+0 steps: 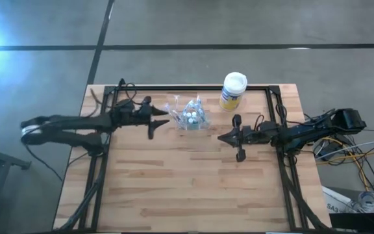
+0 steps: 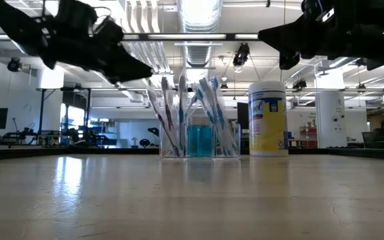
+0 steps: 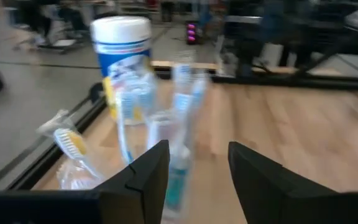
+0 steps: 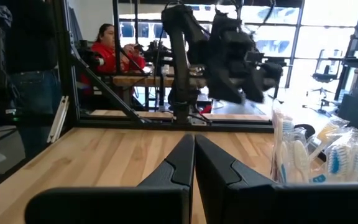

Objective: Pick & Place toothbrushing station
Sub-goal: Return to Home Position

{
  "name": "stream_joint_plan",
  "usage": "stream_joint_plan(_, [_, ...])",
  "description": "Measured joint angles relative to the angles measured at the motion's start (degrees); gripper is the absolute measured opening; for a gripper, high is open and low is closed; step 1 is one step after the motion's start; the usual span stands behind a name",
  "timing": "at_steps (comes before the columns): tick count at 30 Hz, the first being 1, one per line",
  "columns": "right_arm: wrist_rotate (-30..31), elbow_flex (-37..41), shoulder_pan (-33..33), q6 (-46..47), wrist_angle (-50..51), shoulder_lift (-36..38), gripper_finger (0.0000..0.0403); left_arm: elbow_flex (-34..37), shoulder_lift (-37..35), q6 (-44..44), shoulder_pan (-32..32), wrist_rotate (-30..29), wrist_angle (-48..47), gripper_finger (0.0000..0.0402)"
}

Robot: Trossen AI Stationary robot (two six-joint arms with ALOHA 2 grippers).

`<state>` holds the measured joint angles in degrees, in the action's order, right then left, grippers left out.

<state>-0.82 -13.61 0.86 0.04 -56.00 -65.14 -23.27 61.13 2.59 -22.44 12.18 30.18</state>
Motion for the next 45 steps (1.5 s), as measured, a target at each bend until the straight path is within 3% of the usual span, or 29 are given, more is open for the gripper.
stream_joint_plan(5, [-0.01,0.0,0.0,1.56,0.06,0.16,0.0008,0.0,-16.35,5.51,0.03,4.95,-18.44,0.0163])
stream_joint_plan(9, [0.91,0.0,-0.03,1.55,-0.37,2.6,0.0008,0.0,-29.54,8.05,0.02,5.02,-28.79,0.011])
stream_joint_plan(13, [-0.73,0.47,-0.2,0.99,-0.3,7.89,0.0008,0.37,-39.83,7.8,0.02,7.04,-33.27,0.0018])
stream_joint_plan(18, [-2.23,2.58,-0.68,0.74,1.06,16.19,0.0008,3.09,-49.2,5.19,0.02,9.18,-31.54,0.0005])
stream_joint_plan(24, [-2.38,4.78,-3.59,2.62,11.36,26.92,0.0008,8.95,-54.98,1.99,0.0,10.29,-30.52,0.0003])
stream_joint_plan(35, [-2.14,13.07,-5.75,5.2,16.45,41.78,0.0008,17.13,-58.24,-0.69,0.02,14.48,-25.99,0.0002])
stream_joint_plan(45, [-2.16,13.09,-5.81,5.57,19.97,45.11,0.0008,22.77,-61.1,-3.23,0.02,16.66,-25.45,0.0001])
